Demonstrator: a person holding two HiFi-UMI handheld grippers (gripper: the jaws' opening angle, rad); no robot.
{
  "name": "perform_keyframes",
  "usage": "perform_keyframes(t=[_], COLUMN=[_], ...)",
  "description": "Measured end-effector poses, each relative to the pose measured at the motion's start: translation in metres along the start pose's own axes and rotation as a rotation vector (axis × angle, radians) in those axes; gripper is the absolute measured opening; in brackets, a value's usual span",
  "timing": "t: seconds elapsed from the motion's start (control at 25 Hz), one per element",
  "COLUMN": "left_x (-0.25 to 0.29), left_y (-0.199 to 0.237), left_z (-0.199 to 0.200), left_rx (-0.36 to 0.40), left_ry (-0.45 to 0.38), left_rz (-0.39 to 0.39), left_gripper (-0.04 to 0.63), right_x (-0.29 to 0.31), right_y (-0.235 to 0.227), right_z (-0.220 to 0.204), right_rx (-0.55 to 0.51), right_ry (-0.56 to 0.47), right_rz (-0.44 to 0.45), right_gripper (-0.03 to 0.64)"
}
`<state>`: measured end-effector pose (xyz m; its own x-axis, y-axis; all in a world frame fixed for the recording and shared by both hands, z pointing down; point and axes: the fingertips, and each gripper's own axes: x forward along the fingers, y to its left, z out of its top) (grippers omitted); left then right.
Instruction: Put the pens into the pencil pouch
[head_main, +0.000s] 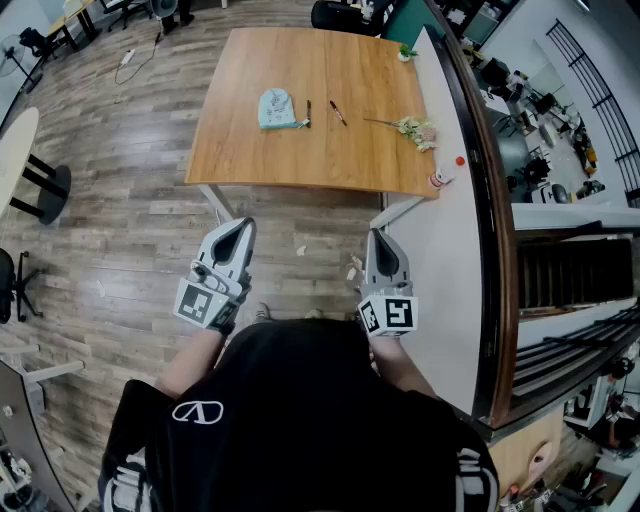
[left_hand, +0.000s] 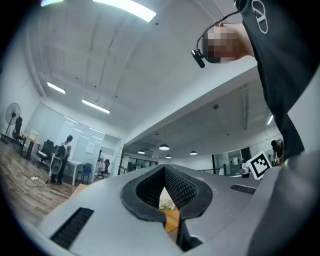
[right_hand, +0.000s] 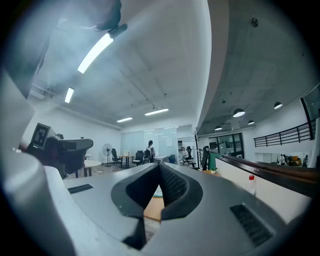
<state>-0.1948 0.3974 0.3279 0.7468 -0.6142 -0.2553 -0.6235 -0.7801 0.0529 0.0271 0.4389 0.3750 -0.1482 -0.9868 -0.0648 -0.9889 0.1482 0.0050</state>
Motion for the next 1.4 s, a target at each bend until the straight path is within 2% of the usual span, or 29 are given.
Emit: perform_keyframes(t=[0.36,0.68,0.88,1.12,1.4], left_x=[0.001,0.004,0.020,0.043,0.074], left_y=[-0.002,-0.002,-0.013,-0.039,-0.018], left_z=[-0.004,-0.006,-0.016,-0.030,-0.041], left_rx=[0.001,-0.001,0.006,0.021,0.032], left_ry=[0.004,0.012,0.015,0.021,0.039], left_rz=[-0.002,0.004,0.032,0.070,0.113], left_gripper=[0.003,0.003,0.003,0.003,0.003], right_x=[0.001,-0.001,-0.003,-0.003,0.039], right_y=[-0.002,-0.009,-0.032,-0.069,-0.086], right_z=[-0.007,0.002,-0.002,-0.013,-0.024], right_rx=[0.010,0.072,0.074,0.129,0.158], right_ry=[0.002,-0.038,-0.048,-0.064,-0.062], right_rz=[0.003,0.024,0.044,0.091,0.139], right_gripper=[-0.002,-0.002,-0.002,-0.002,-0.002])
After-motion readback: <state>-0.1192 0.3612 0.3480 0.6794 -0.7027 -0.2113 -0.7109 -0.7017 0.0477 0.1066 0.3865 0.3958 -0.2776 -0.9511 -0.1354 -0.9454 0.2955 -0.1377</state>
